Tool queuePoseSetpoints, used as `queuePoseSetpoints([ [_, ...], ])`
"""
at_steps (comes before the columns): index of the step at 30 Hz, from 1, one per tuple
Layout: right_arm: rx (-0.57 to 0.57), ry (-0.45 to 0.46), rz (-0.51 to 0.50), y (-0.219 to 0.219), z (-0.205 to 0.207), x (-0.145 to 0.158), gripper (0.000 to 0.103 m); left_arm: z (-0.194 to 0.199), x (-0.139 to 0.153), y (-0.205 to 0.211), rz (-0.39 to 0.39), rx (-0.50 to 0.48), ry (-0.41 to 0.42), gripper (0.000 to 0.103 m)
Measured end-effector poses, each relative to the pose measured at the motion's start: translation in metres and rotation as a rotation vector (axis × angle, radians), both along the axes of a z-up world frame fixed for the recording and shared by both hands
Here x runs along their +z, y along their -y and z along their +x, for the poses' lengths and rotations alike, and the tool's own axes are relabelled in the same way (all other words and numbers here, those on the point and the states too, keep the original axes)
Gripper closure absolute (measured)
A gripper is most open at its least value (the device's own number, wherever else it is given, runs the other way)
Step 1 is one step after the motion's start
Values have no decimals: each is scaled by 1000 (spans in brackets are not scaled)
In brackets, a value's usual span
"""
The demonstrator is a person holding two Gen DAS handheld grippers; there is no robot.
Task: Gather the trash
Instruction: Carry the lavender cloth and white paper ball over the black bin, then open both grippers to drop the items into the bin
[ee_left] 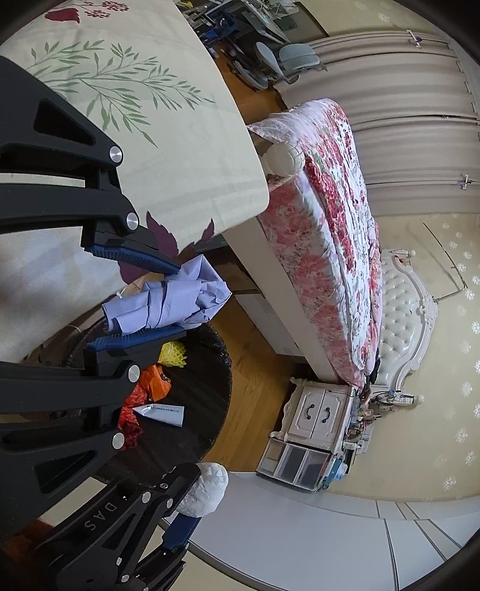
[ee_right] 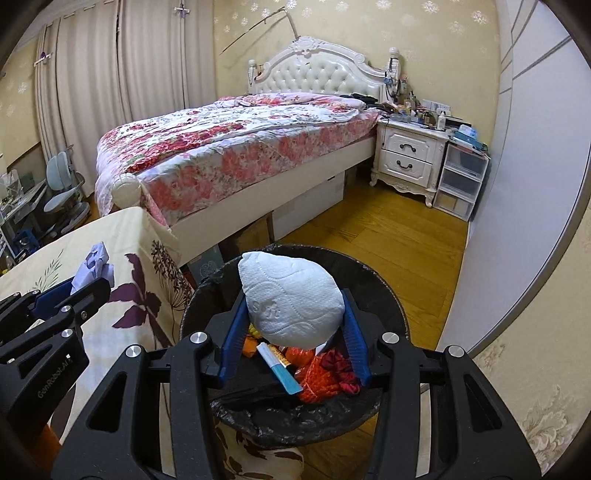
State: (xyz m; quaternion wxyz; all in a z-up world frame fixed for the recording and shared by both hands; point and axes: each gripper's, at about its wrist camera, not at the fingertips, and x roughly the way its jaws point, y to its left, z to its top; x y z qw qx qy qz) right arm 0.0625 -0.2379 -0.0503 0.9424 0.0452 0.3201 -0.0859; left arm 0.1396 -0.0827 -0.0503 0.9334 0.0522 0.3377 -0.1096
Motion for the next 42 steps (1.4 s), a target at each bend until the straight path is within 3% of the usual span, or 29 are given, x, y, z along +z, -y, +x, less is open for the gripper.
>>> queuePoseSetpoints([
  [11,-54,-30,7,20,22,-17,57,31,-15,26,21,-25,-27,70],
  [26,-82,-51,3,29,37,-27,53,42,-27,43,51,-50,-62,67],
  [28,-91,-42,-8,28,36,-27,40,44,-26,43,52,-47,-61,57],
  [35,-103,-36,-18,29,33,-24,37,40,-21,42,55,-42,-38,31],
  [42,-133,-27,-30,32,24,-19,26,36,-12,35,53,-22,-18,22],
])
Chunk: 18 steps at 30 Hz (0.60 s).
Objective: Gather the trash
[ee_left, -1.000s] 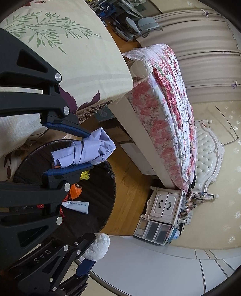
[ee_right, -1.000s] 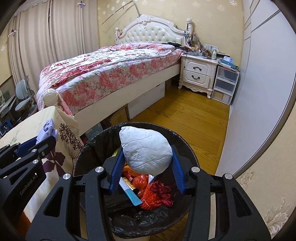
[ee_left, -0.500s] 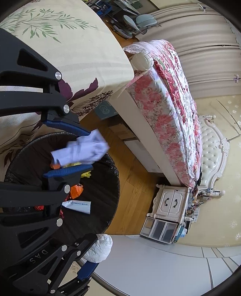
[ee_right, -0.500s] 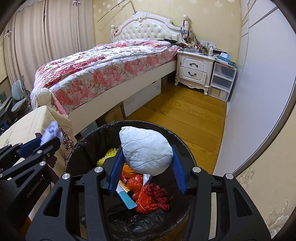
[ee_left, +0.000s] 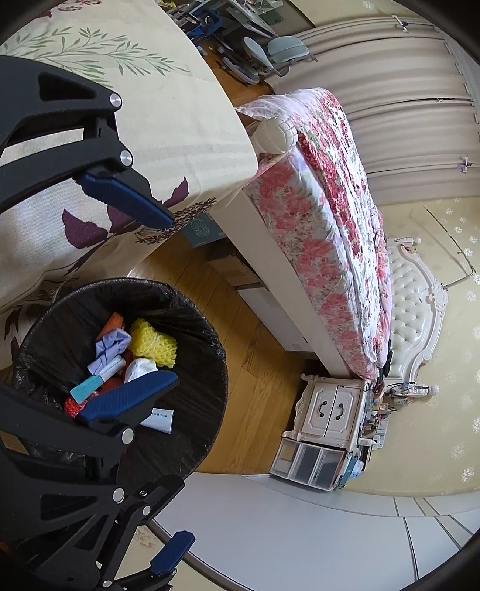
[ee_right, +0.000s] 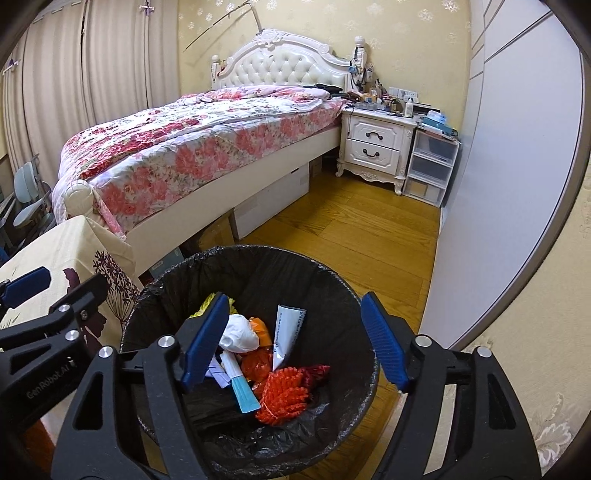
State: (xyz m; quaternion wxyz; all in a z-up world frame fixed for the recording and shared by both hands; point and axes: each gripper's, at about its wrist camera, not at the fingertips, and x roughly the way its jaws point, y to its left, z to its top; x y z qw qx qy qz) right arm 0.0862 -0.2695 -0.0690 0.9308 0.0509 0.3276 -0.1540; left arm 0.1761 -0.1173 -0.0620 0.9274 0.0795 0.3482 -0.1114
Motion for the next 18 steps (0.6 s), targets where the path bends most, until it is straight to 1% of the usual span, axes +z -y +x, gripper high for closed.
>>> queuePoseSetpoints([
  [5,-12,6,-4,0,-6,5,24,-4,5,-8,-9,18,9,20],
  [13,-23,24,-10,-4,-21,16,14,-18,18,-20,-12,33,42,17],
  [18,-18,36,-20,-10,-33,24,12,-32,26,-28,-13,43,62,15],
])
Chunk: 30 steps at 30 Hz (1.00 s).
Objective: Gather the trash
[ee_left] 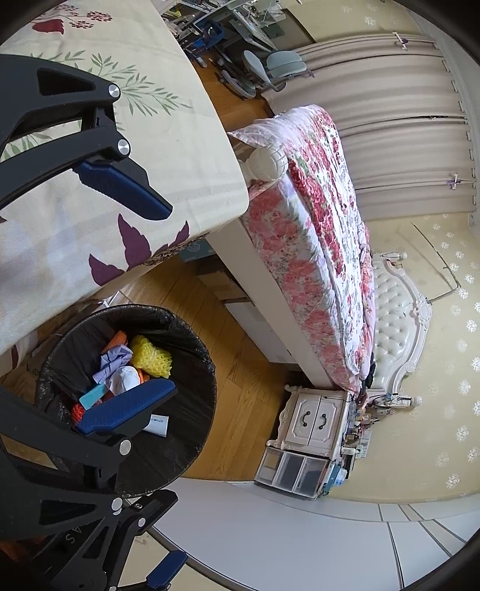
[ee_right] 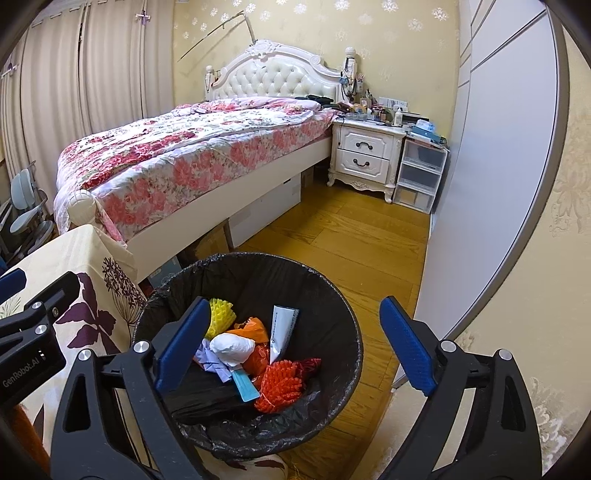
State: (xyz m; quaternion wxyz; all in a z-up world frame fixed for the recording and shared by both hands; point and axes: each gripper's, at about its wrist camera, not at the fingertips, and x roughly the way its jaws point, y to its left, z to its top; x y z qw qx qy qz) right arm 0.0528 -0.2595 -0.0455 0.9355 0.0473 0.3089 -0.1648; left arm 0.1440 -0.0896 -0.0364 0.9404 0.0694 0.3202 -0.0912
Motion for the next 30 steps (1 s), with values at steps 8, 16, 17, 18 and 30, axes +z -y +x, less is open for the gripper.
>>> queuePoseSetpoints([
  [8,8,18,17,-6,-25,12,10,-27,11,-19,-11,23,18,14],
  [16,42,28,26,-16,-50,19,10,-59,17,-35,5,39,40,13],
  [17,48,30,31,-18,-54,20,10,-63,18,-37,0,41,39,13],
  [18,53,32,32,-20,-57,21,10,-66,19,-40,-4,43,39,13],
  [30,127,58,6,-52,-97,35,10,-110,22,-66,-12,89,55,13],
])
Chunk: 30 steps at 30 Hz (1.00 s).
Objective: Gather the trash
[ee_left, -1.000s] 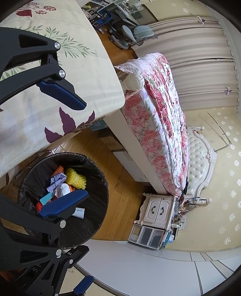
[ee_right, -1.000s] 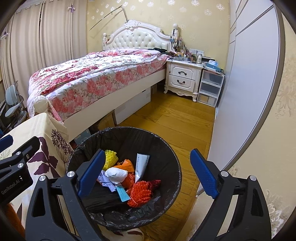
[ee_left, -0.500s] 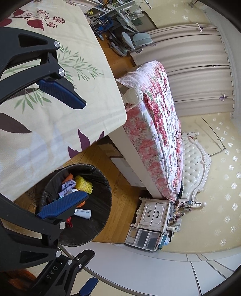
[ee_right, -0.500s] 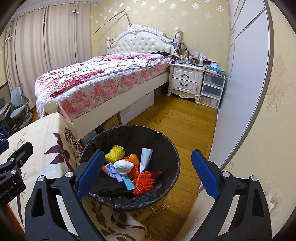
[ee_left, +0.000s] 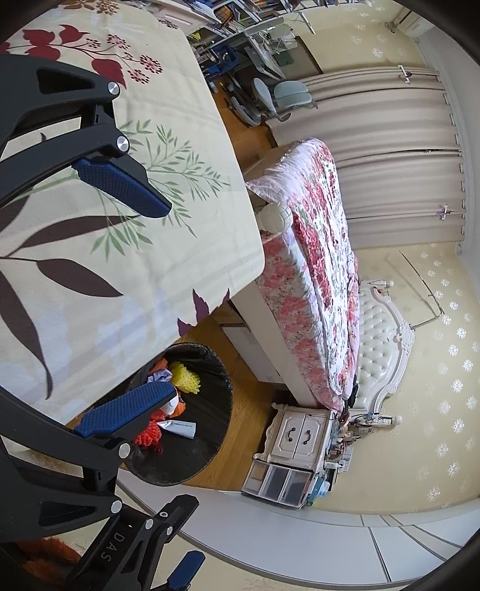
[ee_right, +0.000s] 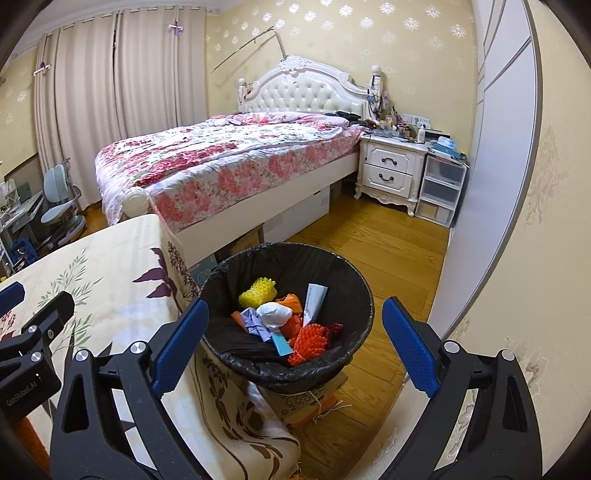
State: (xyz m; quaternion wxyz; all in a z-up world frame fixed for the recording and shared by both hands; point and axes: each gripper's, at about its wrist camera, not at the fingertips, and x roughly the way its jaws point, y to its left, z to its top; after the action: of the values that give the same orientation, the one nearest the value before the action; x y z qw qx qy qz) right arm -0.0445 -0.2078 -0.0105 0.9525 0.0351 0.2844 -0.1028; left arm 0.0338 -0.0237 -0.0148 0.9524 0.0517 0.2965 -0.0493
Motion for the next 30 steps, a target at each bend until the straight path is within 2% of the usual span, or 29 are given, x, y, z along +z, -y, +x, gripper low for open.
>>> queuePoseSetpoints([
  [11,33,2,-11,-17,-19,2,10,-22,0,-23,-19,45,2,13],
  [30,42,0,-21,-24,-20,2,10,-26,0,-28,-28,48,0,13],
])
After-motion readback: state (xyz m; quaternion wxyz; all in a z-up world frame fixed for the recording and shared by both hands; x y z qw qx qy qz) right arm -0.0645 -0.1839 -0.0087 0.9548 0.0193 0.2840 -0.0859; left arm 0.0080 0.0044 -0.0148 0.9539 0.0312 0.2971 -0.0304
